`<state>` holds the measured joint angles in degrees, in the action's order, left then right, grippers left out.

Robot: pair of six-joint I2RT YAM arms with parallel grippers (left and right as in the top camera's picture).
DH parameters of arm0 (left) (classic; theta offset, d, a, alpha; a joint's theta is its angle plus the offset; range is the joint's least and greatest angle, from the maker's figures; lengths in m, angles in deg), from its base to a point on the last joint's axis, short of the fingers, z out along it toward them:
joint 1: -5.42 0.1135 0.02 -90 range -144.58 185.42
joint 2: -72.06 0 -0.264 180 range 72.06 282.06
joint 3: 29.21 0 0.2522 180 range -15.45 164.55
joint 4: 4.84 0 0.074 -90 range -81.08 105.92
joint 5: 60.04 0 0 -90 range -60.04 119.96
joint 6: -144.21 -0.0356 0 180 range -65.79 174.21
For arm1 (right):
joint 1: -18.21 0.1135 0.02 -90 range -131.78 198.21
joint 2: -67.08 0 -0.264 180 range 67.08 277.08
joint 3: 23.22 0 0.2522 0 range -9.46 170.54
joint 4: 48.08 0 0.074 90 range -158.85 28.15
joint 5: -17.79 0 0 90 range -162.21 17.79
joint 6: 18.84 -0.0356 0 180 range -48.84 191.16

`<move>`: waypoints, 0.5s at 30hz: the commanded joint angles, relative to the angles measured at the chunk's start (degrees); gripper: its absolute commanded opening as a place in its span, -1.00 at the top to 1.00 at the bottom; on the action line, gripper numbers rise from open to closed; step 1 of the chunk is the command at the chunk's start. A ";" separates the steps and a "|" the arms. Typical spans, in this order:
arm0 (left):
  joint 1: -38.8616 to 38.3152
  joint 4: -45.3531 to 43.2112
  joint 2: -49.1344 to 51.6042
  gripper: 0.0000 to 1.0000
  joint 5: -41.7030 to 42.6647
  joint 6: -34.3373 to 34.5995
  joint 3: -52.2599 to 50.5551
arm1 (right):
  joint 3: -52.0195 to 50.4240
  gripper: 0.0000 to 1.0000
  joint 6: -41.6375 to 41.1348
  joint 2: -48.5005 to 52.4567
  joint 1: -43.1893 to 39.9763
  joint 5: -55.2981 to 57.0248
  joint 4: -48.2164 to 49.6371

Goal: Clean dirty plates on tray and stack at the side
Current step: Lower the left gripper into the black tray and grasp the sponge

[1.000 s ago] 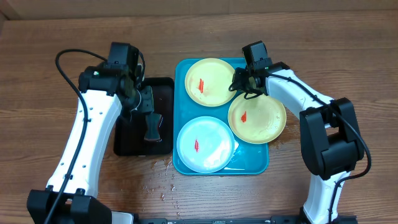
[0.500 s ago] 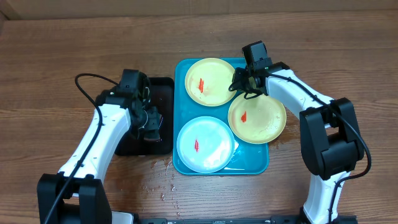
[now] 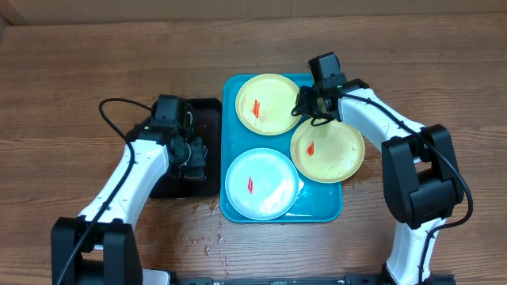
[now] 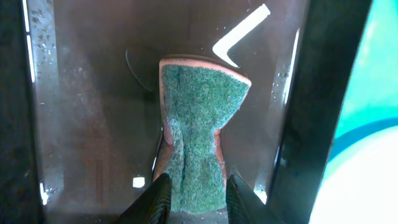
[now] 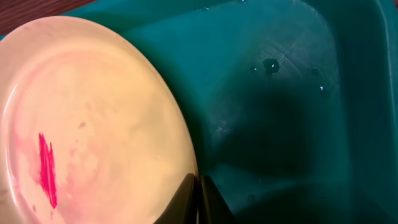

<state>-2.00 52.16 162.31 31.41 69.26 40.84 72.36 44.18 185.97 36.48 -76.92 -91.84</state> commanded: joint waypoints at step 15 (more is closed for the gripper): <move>-0.28 -7.28 0.42 0.38 0.17 -0.28 -6.45 | -0.15 0.92 -0.31 0.72 0.22 -0.07 0.31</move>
<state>-2.00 45.63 162.31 31.41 69.22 35.57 72.36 44.20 185.99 36.48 -76.92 -91.80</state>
